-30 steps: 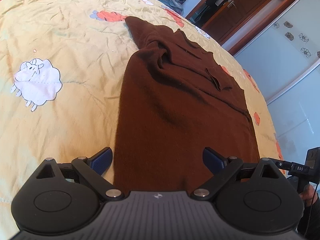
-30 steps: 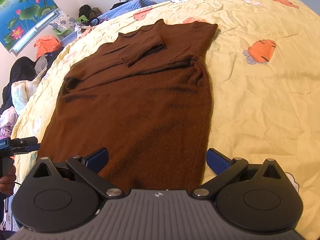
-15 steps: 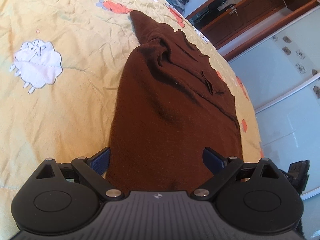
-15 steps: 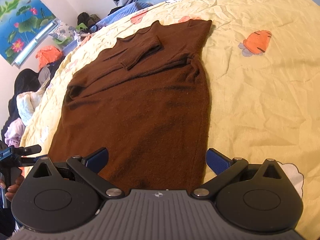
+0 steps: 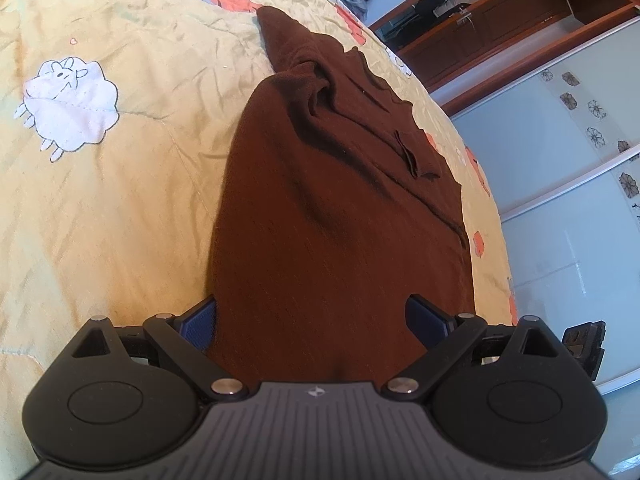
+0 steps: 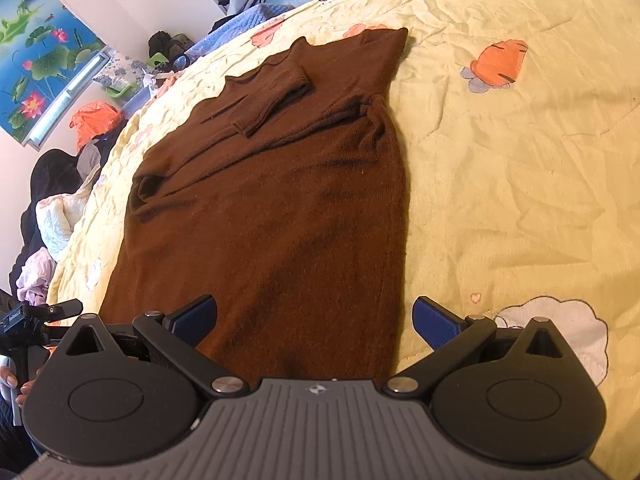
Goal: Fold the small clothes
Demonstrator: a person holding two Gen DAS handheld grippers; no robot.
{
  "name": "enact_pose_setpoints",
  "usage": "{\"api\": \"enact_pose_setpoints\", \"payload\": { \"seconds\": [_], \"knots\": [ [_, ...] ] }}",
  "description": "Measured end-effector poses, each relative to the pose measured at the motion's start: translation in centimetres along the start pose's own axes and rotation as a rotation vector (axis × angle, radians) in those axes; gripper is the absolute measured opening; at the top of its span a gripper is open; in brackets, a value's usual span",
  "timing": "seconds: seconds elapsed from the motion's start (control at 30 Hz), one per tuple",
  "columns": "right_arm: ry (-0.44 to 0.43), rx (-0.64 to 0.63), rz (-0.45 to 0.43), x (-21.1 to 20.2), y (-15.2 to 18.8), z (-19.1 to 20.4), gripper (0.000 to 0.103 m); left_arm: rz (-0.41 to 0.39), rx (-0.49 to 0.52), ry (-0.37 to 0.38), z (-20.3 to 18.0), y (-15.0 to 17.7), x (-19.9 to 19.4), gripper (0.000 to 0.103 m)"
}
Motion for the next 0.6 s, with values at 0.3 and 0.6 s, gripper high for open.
{"api": "enact_pose_setpoints", "payload": {
  "seconds": [0.3,0.6],
  "knots": [
    [-0.005,0.002,0.002,0.0,0.1,0.1,0.103,0.003,-0.004,0.003,0.1,0.1,0.1,0.097],
    [-0.069,0.147,-0.022,-1.1,0.0,-1.5,0.103,0.016,-0.082,0.061,0.6,0.6,-0.5,0.097]
  ]
}}
Point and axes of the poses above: each gripper's, at about its wrist camera, not at the fingertips, and x roughly the way its jaws point, z to its left, y to its underside, the point moved 9 cm from there along x, roughly the way its jaws point, and after that the axes turned 7 degrees about -z, right-handed, at the moved point
